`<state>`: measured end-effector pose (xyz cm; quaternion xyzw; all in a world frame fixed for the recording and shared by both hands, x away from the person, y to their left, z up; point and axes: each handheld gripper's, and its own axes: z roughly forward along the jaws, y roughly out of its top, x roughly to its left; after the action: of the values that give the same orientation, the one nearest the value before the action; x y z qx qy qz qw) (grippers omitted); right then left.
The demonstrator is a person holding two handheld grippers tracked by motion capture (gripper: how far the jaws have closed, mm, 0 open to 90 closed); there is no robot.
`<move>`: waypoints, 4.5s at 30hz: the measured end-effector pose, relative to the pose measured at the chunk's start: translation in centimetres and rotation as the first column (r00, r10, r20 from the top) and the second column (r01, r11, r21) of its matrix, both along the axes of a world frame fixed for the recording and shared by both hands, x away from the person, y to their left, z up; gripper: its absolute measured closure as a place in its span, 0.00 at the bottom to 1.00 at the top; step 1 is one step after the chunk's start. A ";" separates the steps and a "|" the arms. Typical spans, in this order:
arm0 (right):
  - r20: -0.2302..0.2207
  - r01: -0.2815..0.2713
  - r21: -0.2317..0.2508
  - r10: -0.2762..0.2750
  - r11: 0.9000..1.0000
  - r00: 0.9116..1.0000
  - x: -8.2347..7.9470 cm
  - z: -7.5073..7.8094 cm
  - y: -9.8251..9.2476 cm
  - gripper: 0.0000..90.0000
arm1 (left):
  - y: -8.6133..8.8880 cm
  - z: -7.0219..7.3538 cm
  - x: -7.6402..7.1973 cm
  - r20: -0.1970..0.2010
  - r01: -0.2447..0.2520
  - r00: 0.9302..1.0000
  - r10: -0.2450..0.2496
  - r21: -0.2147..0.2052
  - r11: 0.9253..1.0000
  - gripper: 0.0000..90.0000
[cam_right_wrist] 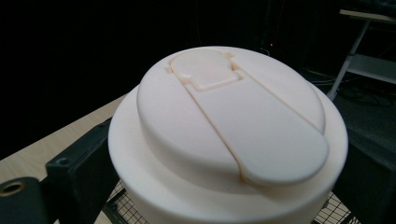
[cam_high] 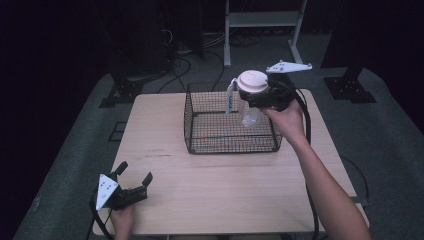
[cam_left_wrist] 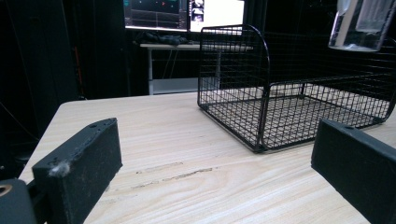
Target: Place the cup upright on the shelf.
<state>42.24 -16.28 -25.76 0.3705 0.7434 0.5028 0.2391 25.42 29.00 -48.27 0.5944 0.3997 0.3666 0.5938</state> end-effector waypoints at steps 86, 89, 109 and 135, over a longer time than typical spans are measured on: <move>-0.157 0.039 -0.078 -0.051 0.996 0.986 8.2 -11.0 2.8 0.05 | 0.1 0.0 -0.1 0.010 0.001 1.000 -0.001 -0.005 1.000 0.01; -0.155 0.039 -0.084 -0.051 0.996 0.987 8.1 -11.0 2.8 0.05 | 0.1 0.0 -0.1 0.011 0.003 1.000 -0.003 -0.004 1.000 0.01; -0.161 0.039 -0.090 -0.053 0.995 0.986 7.8 -10.9 2.6 0.04 | 0.0 0.0 -0.1 0.009 -0.003 1.000 0.003 -0.005 1.000 0.01; -0.119 0.067 -0.044 -0.072 0.997 0.990 6.7 -9.3 1.9 0.00 | 0.0 0.0 -0.1 0.014 0.000 1.000 0.000 -0.004 1.000 0.01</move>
<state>48.96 -14.43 -35.04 0.4212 0.7530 0.4559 0.2184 25.30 29.02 -48.27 0.5906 0.3964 0.3700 0.5976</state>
